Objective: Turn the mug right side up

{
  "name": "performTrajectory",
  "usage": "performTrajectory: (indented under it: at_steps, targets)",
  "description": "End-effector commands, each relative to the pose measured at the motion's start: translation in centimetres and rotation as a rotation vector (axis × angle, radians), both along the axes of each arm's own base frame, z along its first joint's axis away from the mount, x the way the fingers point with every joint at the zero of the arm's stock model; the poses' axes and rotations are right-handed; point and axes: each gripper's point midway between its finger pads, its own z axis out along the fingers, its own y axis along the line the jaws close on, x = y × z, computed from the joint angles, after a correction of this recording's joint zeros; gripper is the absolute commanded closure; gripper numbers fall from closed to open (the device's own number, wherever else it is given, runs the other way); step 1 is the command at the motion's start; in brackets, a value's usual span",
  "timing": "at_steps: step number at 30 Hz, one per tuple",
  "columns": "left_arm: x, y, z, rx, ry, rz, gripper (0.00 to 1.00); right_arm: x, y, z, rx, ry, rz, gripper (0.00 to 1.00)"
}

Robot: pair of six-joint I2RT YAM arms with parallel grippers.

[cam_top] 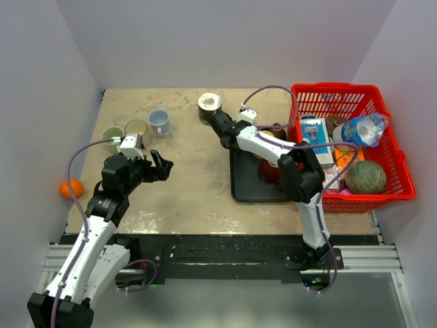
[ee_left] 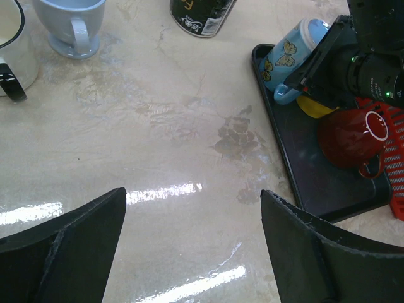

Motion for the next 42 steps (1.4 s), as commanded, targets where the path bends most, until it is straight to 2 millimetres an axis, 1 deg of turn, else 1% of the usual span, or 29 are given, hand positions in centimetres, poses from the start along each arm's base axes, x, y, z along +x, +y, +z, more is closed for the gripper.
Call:
performTrajectory:
  at_steps: [1,6,7,10,11,12,13,14,15,16,17,18,19,20,21,22,23,24,25,26,27,29,30,31,32,33,36,37,42]
  targets:
    - [0.3,-0.2,1.6,0.005,-0.062,-0.02,0.09,0.7,-0.3,4.0,0.038,-0.1,0.02,1.0]
    - [0.3,-0.3,1.5,0.003,-0.058,-0.024,0.09,0.8,0.2,6.8,0.067,-0.167,0.098,1.0]
    - [0.3,-0.3,1.5,0.002,-0.056,-0.024,0.09,1.0,0.4,8.2,0.098,-0.212,0.111,1.0]
    - [0.3,-0.3,1.5,0.0,-0.055,-0.025,0.09,1.0,1.1,9.9,0.148,-0.276,0.172,1.0]
    - [0.3,-0.3,1.5,0.0,-0.055,-0.025,0.09,0.7,1.2,11.5,0.177,-0.306,0.188,1.0]
    - [0.3,-0.3,1.5,0.0,-0.057,-0.025,0.09,0.8,1.4,12.4,0.186,-0.33,0.202,1.0]
    - [0.3,-0.3,1.4,0.0,-0.054,-0.025,0.09,0.5,1.3,12.6,0.189,-0.332,0.209,1.0]
    - [0.3,-0.3,1.4,0.0,-0.054,-0.026,0.09,0.2,1.1,14.1,0.205,-0.356,0.216,1.0]
    - [0.3,-0.4,1.5,-0.001,-0.057,-0.026,0.09,0.0,1.1,14.7,0.212,-0.368,0.224,1.0]
    - [0.3,-0.4,1.5,-0.003,-0.056,-0.027,0.09,-0.3,1.1,15.1,0.22,-0.375,0.235,1.0]
    - [0.2,-0.4,1.5,-0.003,-0.054,-0.03,0.09,-0.9,0.9,16.7,0.248,-0.4,0.25,1.0]
    - [0.2,-0.4,1.4,-0.003,-0.053,-0.03,0.09,-1.2,0.9,17.6,0.265,-0.416,0.262,1.0]
    - [0.2,-0.5,1.5,-0.004,-0.056,-0.031,0.09,-1.8,0.9,17.6,0.279,-0.415,0.276,1.0]
    - [0.1,-0.6,1.5,-0.008,-0.056,-0.04,0.09,-2.8,1.0,19.4,0.328,-0.444,0.309,1.0]
    - [0.1,-0.8,1.6,-0.013,-0.057,-0.054,0.09,-3.2,1.2,20.5,0.362,-0.472,0.331,1.0]
    - [0.0,-1.3,1.9,-0.023,-0.069,-0.082,0.09,-3.9,1.3,20.0,0.377,-0.465,0.359,1.0]
    - [-0.7,-2.7,2.2,-0.049,-0.068,-0.168,0.09,-4.8,1.9,20.9,0.422,-0.476,0.412,1.0]
    - [-1.1,-3.4,2.8,-0.07,-0.078,-0.211,0.09,-5.7,1.8,23.3,0.464,-0.538,0.44,1.0]
    - [-1.3,-4.1,3.8,-0.097,-0.106,-0.251,0.08,-6.6,1.9,23.1,0.486,-0.535,0.47,1.0]
    - [-2.1,-5.2,4.6,-0.142,-0.106,-0.32,0.08,-7.6,2.4,23.8,0.526,-0.543,0.521,1.0]
    - [-2.4,-5.7,5.3,-0.169,-0.117,-0.348,0.07,-8.7,2.2,25.8,0.574,-0.59,0.542,1.0]
    - [-2.9,-6.7,7.4,-0.249,-0.146,-0.392,0.07,-10.3,2.8,26.0,0.642,-0.574,0.596,1.0]
    - [-3.1,-7.0,8.1,-0.279,-0.157,-0.405,0.06,-11.3,2.7,27.8,0.691,-0.622,0.618,1.0]
    - [-3.2,-7.5,9.8,-0.338,-0.198,-0.423,0.06,-12.1,3.2,28.3,0.733,-0.623,0.656,1.0]
    - [-3.8,-8.1,10.5,-0.37,-0.207,-0.475,0.06,-12.7,3.3,28.9,0.769,-0.632,0.673,1.0]
    - [-4.1,-8.5,12.4,-0.398,-0.284,-0.516,0.05,-13.5,3.5,29.7,0.837,-0.642,0.679,1.0]
    - [-5.1,-9.4,14.3,-0.498,-0.315,-0.573,0.05,-15.3,4.6,31.2,1.007,-0.647,0.725,1.0]
    - [-5.6,-9.7,15.6,-0.527,-0.359,-0.599,0.04,-16.2,4.9,31.9,1.061,-0.649,0.751,1.0]
    - [-5.9,-11.2,17.8,-0.584,-0.395,-0.637,0.04,-18.4,5.4,34.7,1.288,-0.693,0.772,1.0]
